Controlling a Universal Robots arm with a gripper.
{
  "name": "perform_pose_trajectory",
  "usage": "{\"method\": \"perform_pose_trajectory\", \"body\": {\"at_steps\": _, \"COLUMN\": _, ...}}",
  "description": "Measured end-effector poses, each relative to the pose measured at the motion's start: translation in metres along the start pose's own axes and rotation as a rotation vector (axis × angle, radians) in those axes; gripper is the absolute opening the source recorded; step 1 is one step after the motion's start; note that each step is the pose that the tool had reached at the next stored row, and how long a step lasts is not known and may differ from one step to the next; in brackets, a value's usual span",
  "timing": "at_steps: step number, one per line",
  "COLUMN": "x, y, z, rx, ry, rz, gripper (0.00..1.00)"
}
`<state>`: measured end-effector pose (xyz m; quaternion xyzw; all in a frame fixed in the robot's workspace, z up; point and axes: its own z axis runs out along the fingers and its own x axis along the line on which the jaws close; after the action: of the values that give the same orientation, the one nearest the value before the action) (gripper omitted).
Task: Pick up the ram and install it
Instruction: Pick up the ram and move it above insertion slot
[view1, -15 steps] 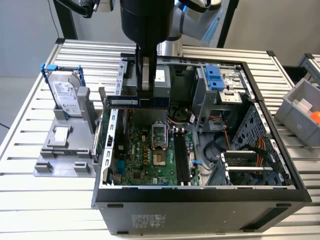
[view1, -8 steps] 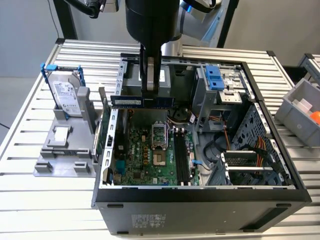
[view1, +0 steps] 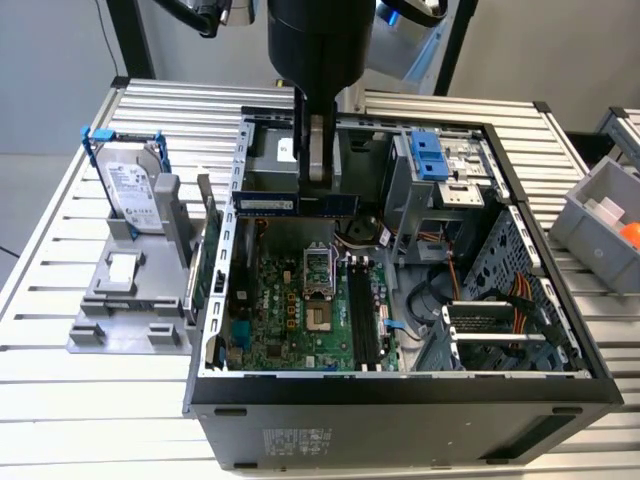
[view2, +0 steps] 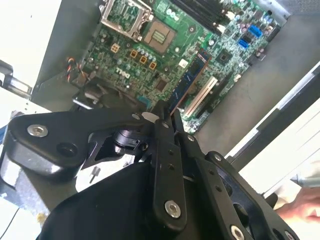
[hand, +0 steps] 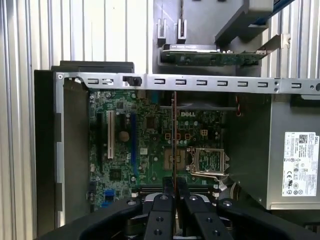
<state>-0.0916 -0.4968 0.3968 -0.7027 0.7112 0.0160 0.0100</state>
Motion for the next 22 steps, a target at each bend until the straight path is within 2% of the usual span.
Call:
{"method": "perform_pose_trajectory", "body": {"at_steps": 5, "x": -0.0003, "y": -0.0159, "z": -0.0001, "rx": -0.0001, "ry": -0.0001, "rz": 0.000, "gripper": 0.00}}
{"method": "perform_pose_trajectory", "body": {"at_steps": 14, "x": -0.0003, "y": -0.0179, "z": 0.0018, "rx": -0.0005, "ry": 0.0012, "rz": 0.000, "gripper": 0.00}}
{"method": "perform_pose_trajectory", "body": {"at_steps": 22, "x": -0.0003, "y": -0.0250, "z": 0.0069, "rx": -0.0004, "ry": 0.0012, "rz": 0.000, "gripper": 0.00}}
